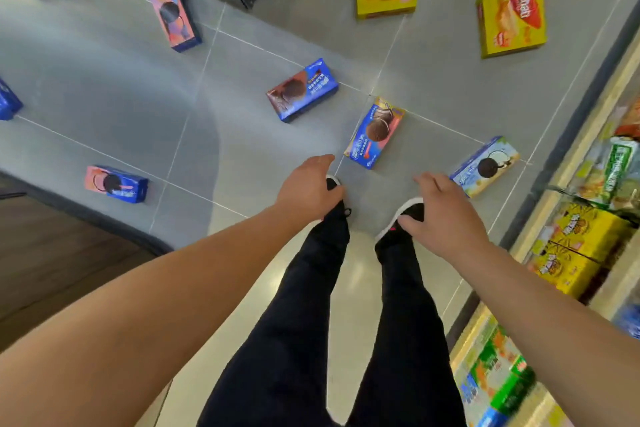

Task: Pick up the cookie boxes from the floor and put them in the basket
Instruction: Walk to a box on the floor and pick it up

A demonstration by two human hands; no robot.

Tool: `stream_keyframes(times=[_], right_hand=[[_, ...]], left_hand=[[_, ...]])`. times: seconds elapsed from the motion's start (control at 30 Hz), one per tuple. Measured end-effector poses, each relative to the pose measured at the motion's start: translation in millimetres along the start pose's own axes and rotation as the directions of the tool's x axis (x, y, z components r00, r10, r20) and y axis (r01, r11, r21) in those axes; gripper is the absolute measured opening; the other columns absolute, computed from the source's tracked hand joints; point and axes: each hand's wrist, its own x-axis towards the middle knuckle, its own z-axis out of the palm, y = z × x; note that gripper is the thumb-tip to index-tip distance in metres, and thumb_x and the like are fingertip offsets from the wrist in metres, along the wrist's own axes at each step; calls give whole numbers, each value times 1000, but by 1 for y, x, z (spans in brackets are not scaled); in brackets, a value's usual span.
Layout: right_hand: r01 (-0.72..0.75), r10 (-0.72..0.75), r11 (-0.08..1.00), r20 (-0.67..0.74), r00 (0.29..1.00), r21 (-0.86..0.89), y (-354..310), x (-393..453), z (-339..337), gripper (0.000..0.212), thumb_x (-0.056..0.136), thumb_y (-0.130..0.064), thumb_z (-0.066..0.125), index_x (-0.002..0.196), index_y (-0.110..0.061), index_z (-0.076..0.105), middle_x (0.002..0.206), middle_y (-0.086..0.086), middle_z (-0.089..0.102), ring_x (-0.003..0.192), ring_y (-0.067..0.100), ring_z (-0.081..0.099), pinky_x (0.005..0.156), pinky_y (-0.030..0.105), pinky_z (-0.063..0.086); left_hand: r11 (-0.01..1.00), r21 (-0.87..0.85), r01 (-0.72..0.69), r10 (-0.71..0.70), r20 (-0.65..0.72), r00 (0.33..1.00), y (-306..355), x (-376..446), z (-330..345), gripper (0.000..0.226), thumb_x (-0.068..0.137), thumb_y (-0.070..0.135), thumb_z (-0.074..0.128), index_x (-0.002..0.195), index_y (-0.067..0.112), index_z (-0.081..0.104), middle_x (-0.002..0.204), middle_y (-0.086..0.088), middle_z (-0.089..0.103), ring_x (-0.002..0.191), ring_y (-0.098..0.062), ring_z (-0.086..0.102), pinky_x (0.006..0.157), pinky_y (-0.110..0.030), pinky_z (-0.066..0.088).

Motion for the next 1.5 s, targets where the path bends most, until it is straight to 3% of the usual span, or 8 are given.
stream_keyframes(times=[0.6, 0.7, 0.8, 0.93, 1.2, 1.3, 1.4, 1.5], right_hand=[[129, -127, 990, 35, 991, -54, 142, 401, 169, 79, 74, -35, 73, 140, -10, 38, 139, 15, 41, 122, 41, 43, 103, 44, 38], [94, -94, 996, -29, 995, -10, 147, 450, 188, 84, 71, -35, 74, 141, -10, 36, 140, 15, 41, 124, 39, 42, 104, 41, 36], [21, -19, 997, -20, 1000, 73, 155, 477, 206, 77, 71, -38, 73, 136, -9, 41, 132, 17, 49, 122, 36, 46, 102, 38, 37], [-45, 56, 981, -55, 997, 186, 168, 469, 220, 70, 67, -38, 76, 125, -8, 49, 124, 13, 53, 117, 29, 47, 93, 32, 37], [-156, 194, 896, -50, 980, 417, 156, 359, 172, 60, 63, -38, 79, 112, -10, 56, 112, 8, 59, 111, 24, 54, 94, 39, 46], [-153, 216, 876, -86, 973, 458, 138, 300, 134, 60, 61, -38, 80, 109, -13, 55, 109, 3, 54, 107, 19, 52, 85, 28, 42], [-127, 220, 843, -120, 968, 522, 117, 240, 89, 60, 59, -36, 83, 106, -18, 51, 105, -1, 50, 105, 20, 52, 84, 27, 41], [-121, 243, 795, -129, 962, 595, 100, 186, 50, 62, 58, -34, 84, 106, -20, 48, 108, 3, 54, 102, 22, 57, 88, 37, 49]], left_hand=[[915, -266, 305, -336, -82, 938, -81, 306, 245, 75, 83, 34, 67, 145, 10, 32, 141, -13, 46, 127, -27, 46, 97, -28, 33], [775, -439, 455, -507, -1, 862, -95, 339, 271, 78, 84, 40, 65, 147, 13, 28, 135, -8, 54, 123, -28, 51, 96, -30, 38], [435, -711, 552, -605, 223, 764, -101, 362, 288, 75, 83, 40, 67, 145, 14, 32, 124, 0, 61, 115, -26, 60, 95, -41, 50], [137, -878, 459, -594, 298, 747, -95, 367, 295, 63, 84, 23, 70, 137, 11, 39, 120, -3, 64, 93, -20, 70, 74, -39, 59], [92, -937, 337, -573, 227, 788, -55, 279, 229, 45, 80, 11, 74, 120, 5, 55, 107, -12, 71, 89, -29, 72, 74, -45, 58], [89, -937, 337, -566, 231, 792, -31, 229, 184, 75, 79, 8, 77, 140, 1, 35, 124, -17, 62, 103, -35, 67, 86, -55, 54], [133, -919, 372, -534, 250, 808, -4, 176, 129, 85, 81, 16, 76, 147, 8, 24, 127, -9, 63, 100, -24, 69, 70, -39, 58], [144, -912, 384, -508, 265, 820, 22, 130, 78, 64, 81, 24, 76, 134, 13, 42, 105, 1, 73, 83, -15, 72, 56, -27, 55]])
